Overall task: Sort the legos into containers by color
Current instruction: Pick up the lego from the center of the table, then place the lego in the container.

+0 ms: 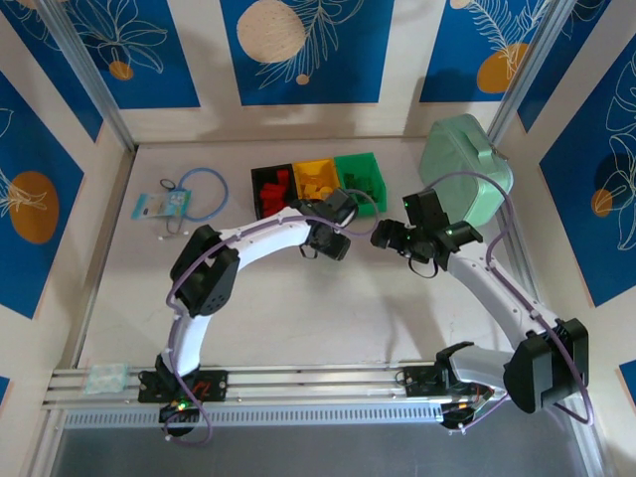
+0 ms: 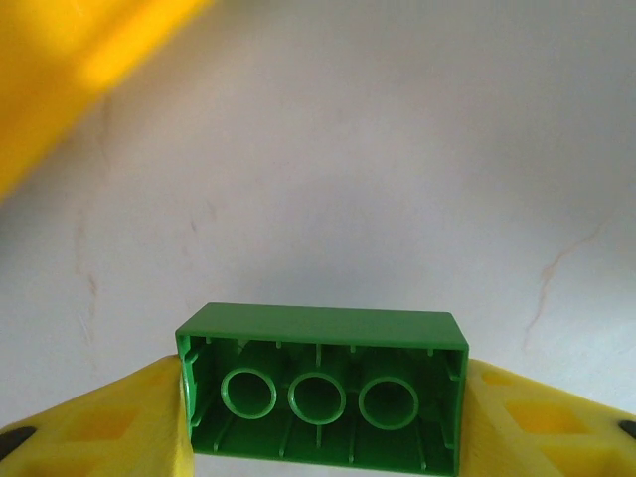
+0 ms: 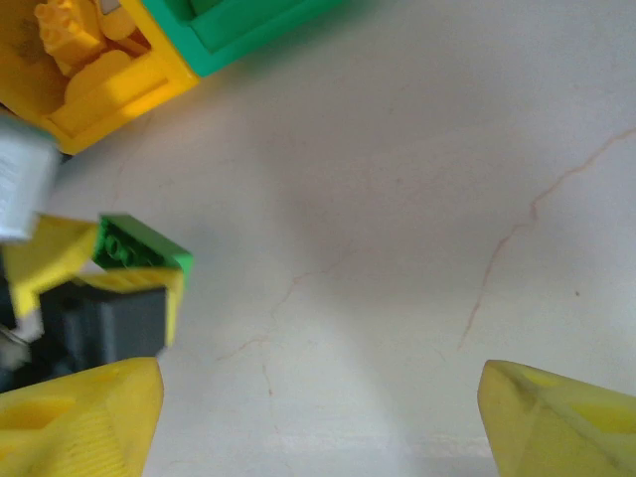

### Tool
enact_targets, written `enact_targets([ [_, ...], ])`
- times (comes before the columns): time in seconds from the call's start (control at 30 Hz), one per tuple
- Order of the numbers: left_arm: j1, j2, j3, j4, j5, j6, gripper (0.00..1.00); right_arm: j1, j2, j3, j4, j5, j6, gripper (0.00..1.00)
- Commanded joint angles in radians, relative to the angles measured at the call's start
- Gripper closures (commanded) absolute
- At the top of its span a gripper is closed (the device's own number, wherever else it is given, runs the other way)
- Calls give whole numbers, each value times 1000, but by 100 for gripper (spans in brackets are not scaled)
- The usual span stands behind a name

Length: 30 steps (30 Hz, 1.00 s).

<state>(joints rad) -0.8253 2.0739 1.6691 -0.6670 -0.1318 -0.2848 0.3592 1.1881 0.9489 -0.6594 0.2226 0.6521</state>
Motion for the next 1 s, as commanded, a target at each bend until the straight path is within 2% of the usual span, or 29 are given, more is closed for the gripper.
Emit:
enact_targets([
  [0.0,37,-35,83,70,43,-27,44,-5,-56,-34,-28,52,44,17],
  [0.2,86,23,212,144,119,-59,44,-42,-180,-114,-71,162,101,16],
  [0.4,116,145,399,213,206,-34,43,-85,-221,-155,-76,108,77,16],
  [0.6,149,324,658,173,251,-23,43,-86,-237,-165,-77,65,67,16],
  [0.83,165,390,710,238,256,-44,41,-87,-281,-185,-86,49,58,16],
  [0.9,170,407,725,241,265,-41,39,-88,-288,-187,-91,42,55,16],
  [0.97,172,426,752,234,272,-29,29,-87,-295,-188,-92,32,56,16],
])
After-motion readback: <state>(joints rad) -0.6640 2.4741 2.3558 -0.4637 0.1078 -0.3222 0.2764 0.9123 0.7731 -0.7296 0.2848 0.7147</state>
